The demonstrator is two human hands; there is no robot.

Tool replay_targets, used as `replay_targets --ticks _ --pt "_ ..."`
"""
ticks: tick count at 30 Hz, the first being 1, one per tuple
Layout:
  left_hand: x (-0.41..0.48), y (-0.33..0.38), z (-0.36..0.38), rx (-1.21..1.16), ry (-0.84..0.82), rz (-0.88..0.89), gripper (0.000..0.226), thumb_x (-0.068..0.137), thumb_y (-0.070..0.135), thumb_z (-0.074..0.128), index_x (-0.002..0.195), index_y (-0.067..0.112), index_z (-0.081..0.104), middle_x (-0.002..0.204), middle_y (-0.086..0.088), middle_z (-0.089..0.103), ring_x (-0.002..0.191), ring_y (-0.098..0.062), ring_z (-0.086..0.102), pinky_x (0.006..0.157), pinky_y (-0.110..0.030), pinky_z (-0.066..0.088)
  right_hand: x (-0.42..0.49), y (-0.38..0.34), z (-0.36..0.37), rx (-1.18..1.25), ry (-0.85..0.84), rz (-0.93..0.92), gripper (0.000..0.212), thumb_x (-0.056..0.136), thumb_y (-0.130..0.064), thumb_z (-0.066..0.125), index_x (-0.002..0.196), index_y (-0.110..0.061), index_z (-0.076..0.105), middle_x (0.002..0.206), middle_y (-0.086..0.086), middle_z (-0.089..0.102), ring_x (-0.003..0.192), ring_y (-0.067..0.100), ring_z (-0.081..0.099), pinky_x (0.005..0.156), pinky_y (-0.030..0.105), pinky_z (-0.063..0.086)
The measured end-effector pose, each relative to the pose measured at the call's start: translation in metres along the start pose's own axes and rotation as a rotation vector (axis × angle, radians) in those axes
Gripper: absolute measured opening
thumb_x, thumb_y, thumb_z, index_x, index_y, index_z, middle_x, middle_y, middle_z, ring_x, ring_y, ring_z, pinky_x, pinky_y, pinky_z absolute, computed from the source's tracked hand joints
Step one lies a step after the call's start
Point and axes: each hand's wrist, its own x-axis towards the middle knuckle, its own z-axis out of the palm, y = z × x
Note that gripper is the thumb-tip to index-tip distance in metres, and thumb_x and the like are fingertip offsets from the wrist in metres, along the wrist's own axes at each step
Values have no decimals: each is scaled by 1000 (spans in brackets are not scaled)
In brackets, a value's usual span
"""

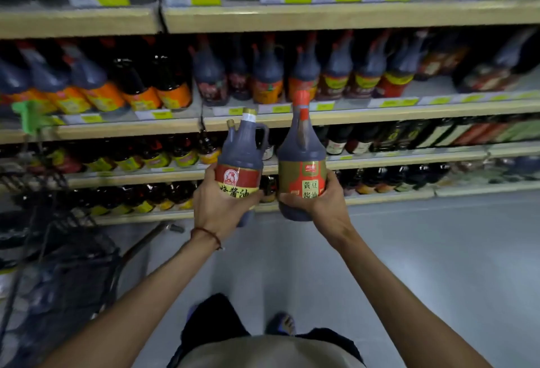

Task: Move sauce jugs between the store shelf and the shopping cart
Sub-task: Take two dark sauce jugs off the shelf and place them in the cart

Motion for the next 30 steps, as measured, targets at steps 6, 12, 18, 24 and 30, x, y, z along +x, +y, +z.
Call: replay_targets --ticks 6,12,18,24,30 --pt "30 53 73 -6 -114 91 94 53 47 97 131 23 52 107 7 67 90 -16 68 77 -35 59 36 -2 -75 22 131 31 75 61 -2 96 119 -11 51 105 7 69 84 17 70 62 20 57" --pt "71 101 137 -60 -272 166 95 45 60 87 126 24 53 104 11 67 91 -15 69 78 -38 60 79 -6 -122 110 256 40 77 63 -5 97 125 -9 52 109 9 72 88 19 73 66 24 60" --pt "100 143 193 -59 -353 220 96 42 63 86 124 26 53 105 8 68 86 -11 68 76 -40 62 110 -9 -166 189 348 59 78 63 -10 99 128 -10 55 110 9 73 82 13 74 64 21 57" --pt "106 180 249 -9 -369 262 91 43 55 86 121 27 50 107 8 66 90 -17 67 79 -44 60 144 -5 -220 254 337 92 92 45 -35 99 126 -12 62 109 10 77 96 30 75 77 37 63" --pt "97 220 315 51 -299 249 90 46 50 93 120 29 47 110 6 66 95 -21 67 80 -43 59 185 2 -298 237 244 74 92 40 -25 96 124 -11 62 104 9 77 89 27 76 68 30 60"
